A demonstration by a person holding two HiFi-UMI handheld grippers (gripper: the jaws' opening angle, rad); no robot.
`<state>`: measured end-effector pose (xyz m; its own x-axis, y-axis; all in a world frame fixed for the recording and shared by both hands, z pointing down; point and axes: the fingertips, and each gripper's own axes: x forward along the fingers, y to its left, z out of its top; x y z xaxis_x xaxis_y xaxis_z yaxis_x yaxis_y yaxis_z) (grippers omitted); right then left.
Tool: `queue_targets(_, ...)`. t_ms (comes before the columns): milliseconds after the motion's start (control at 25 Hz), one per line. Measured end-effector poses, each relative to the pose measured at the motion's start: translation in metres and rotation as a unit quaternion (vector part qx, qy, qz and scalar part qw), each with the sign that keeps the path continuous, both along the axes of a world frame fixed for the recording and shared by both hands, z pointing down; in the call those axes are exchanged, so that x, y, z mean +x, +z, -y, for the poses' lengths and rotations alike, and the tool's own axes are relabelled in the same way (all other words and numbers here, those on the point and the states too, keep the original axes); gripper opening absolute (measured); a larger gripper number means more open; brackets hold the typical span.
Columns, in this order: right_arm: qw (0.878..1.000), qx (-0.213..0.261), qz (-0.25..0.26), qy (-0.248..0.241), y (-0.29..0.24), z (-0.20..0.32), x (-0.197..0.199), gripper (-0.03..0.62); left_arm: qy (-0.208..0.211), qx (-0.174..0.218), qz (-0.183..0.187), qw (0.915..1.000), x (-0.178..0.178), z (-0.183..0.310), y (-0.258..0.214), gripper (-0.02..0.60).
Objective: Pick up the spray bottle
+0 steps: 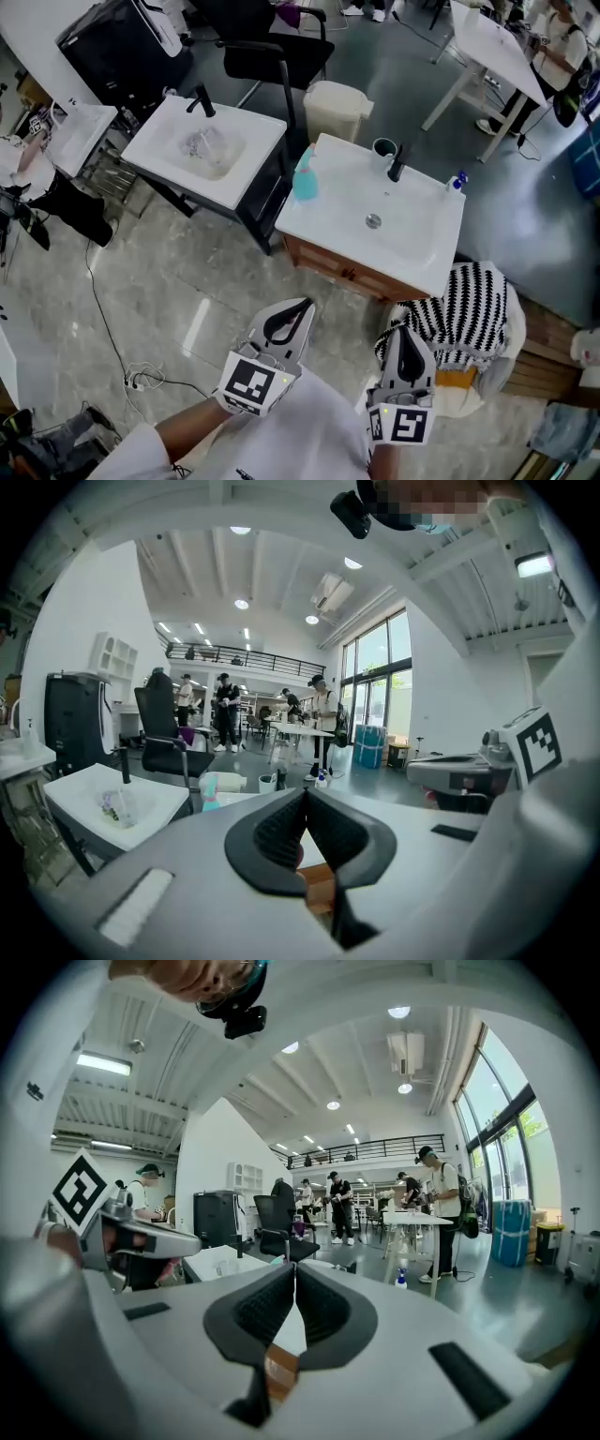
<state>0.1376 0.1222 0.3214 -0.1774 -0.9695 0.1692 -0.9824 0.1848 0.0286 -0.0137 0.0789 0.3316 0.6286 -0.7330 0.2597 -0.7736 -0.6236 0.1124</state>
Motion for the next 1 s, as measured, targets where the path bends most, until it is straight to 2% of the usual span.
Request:
queue_targets(200, 1.000, -0.005, 0.004, -0.002, -0.006, 0.092, -0.023, 0.006, 0.016, 0.000, 0.000, 0.9999, -0.009, 0.091, -0.001, 0.005)
queue_targets(440, 1.000, -0.001, -0.002, 0.023, -0.015, 0.167, -0.031, 0.006, 0.038, -0.009, -0.012, 0.9991, -0.014, 0.160, -0.003, 0.005)
queue_targets(600, 0.999, 0.004, -0.003, 0.040, -0.019, 0.187, -0.031, 0.006, 0.056, -0.007, -0.015, 0.9983, -0.012, 0.177, -0.005, 0.005)
queue_targets(800, 0.999, 0.005, -0.007, 0.048, -0.018, 0.193, -0.026, 0.006, 0.058, -0.006, -0.023, 0.9980, -0.009, 0.186, -0.001, 0.005)
queue_targets(1000, 0.998, 0.013, -0.004, 0.064, -0.018, 0.191, -0.013, 0.006, 0.068, -0.010, -0.013, 0.9976, 0.001, 0.190, 0.005, 0.005)
